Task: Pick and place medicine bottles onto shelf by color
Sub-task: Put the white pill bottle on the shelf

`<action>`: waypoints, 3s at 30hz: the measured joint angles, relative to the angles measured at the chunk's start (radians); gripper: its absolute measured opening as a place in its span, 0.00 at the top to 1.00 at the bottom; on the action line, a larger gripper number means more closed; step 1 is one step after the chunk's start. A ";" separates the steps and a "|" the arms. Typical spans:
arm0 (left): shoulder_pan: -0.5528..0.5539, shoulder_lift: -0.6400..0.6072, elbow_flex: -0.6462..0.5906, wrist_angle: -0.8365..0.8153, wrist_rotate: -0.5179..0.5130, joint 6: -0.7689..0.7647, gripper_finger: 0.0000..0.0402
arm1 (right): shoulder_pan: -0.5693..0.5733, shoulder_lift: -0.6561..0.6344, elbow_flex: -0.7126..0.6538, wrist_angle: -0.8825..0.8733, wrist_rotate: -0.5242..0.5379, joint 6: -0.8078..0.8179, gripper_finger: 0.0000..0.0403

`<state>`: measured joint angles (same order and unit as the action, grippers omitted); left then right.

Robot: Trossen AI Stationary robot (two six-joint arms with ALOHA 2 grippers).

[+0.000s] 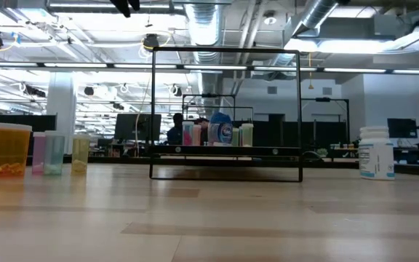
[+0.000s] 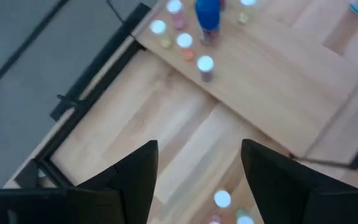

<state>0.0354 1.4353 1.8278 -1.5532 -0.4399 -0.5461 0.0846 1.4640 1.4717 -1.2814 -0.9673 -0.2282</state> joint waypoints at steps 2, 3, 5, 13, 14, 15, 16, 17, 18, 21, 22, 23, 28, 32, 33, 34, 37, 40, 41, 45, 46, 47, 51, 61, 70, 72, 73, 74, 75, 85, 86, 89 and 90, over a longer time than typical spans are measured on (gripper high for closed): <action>-0.009 0.002 0.000 0.000 -0.049 -0.022 0.46 | -0.034 -0.104 -0.093 0.144 -0.002 0.004 0.37; -0.014 0.004 0.000 0.000 -0.068 -0.025 0.46 | -0.048 -0.159 -0.150 0.213 0.003 0.018 0.37; -0.017 0.007 0.000 0.000 -0.082 -0.009 0.46 | -0.075 -0.265 -0.259 0.309 0.086 0.063 0.37; 0.006 0.007 -0.001 0.023 -0.108 0.127 0.46 | -0.211 -0.556 -0.438 0.271 0.913 0.517 0.40; 0.010 0.007 -0.001 0.033 -0.112 0.141 0.46 | -0.222 -0.570 -0.446 0.266 0.931 0.576 0.40; 0.013 0.007 -0.001 0.039 -0.115 0.152 0.46 | -0.232 -0.581 -0.458 0.260 0.933 0.625 0.40; 0.015 0.007 -0.001 0.043 -0.116 0.162 0.46 | -0.234 -0.589 -0.471 0.258 0.929 0.658 0.40; 0.015 0.007 -0.001 0.050 -0.117 0.169 0.46 | -0.234 -0.594 -0.484 0.257 0.918 0.680 0.40; 0.015 0.007 -0.001 0.055 -0.118 0.173 0.46 | -0.229 -0.594 -0.493 0.256 0.915 0.700 0.40; 0.015 0.007 -0.001 0.052 -0.134 0.171 0.46 | -0.214 -0.564 -0.523 0.252 0.947 0.772 0.41; 0.015 0.007 -0.001 0.052 -0.144 0.167 0.46 | -0.213 -0.550 -0.533 0.254 0.958 0.789 0.41; 0.015 0.007 -0.001 0.051 -0.151 0.163 0.46 | -0.210 -0.536 -0.539 0.248 0.966 0.804 0.41; 0.015 0.007 -0.001 0.047 -0.156 0.161 0.46 | -0.195 -0.443 -0.559 0.217 0.976 0.874 0.41; 0.015 0.007 -0.001 0.047 -0.156 0.160 0.46 | -0.197 -0.371 -0.559 0.187 1.017 0.884 0.41; 0.015 0.007 -0.001 0.047 -0.156 0.160 0.46 | -0.197 -0.354 -0.559 0.184 1.026 0.884 0.41; 0.015 0.007 -0.001 0.047 -0.155 0.160 0.46 | -0.196 -0.339 -0.559 0.182 1.030 0.884 0.41; 0.015 0.006 -0.001 0.047 -0.144 0.159 0.46 | -0.192 -0.299 -0.559 0.185 1.030 0.884 0.41; 0.015 0.006 -0.001 0.046 -0.143 0.159 0.46 | -0.180 -0.266 -0.559 0.184 1.030 0.878 0.40; 0.015 0.006 -0.001 0.044 -0.144 0.159 0.46 | -0.176 -0.256 -0.559 0.182 1.030 0.878 0.40; 0.015 0.006 -0.001 0.044 -0.144 0.159 0.46 | -0.160 -0.219 -0.559 0.179 1.030 0.875 0.40; 0.015 0.006 -0.001 0.044 -0.143 0.159 0.46 | -0.156 -0.210 -0.559 0.178 1.030 0.875 0.40; 0.015 0.006 -0.001 0.043 -0.144 0.159 0.46 | -0.153 -0.201 -0.559 0.178 1.030 0.875 0.40; 0.015 0.006 -0.001 0.043 -0.143 0.159 0.46 | -0.140 -0.168 -0.559 0.176 1.038 0.871 0.40; 0.015 0.006 -0.001 0.041 -0.143 0.160 0.46 | -0.135 -0.107 -0.558 0.163 1.072 0.825 0.40; 0.015 0.006 -0.001 0.040 -0.143 0.160 0.46 | -0.131 -0.103 -0.581 0.158 1.071 0.813 0.44; 0.015 0.006 -0.001 0.040 -0.143 0.160 0.46 | -0.131 -0.105 -0.587 0.160 1.068 0.811 0.48; 0.015 0.006 -0.001 0.040 -0.143 0.160 0.46 | -0.131 -0.105 -0.589 0.161 1.064 0.811 0.50; 0.015 0.006 -0.001 0.040 -0.143 0.160 0.46 | -0.131 -0.105 -0.590 0.159 1.059 0.811 0.53; 0.015 0.006 -0.001 0.040 -0.143 0.160 0.46 | -0.131 -0.105 -0.591 0.160 1.056 0.811 0.55; 0.015 0.006 -0.001 0.040 -0.143 0.163 0.46 | -0.145 -0.102 -0.498 0.160 1.029 0.752 0.60; 0.015 0.006 -0.001 0.040 -0.143 0.171 0.46 | -0.151 -0.102 -0.475 0.157 1.029 0.741 0.59; 0.015 0.006 -0.001 0.040 -0.143 0.195 0.46 | -0.178 -0.100 -0.396 0.148 1.031 0.711 0.58; 0.015 0.006 -0.001 0.040 -0.143 0.196 0.46 | -0.187 -0.092 -0.367 0.139 1.035 0.703 0.58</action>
<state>0.0505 1.4418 1.8271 -1.5131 -0.5827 -0.3504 -0.1024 1.3715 1.1046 -1.1420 0.0675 0.4743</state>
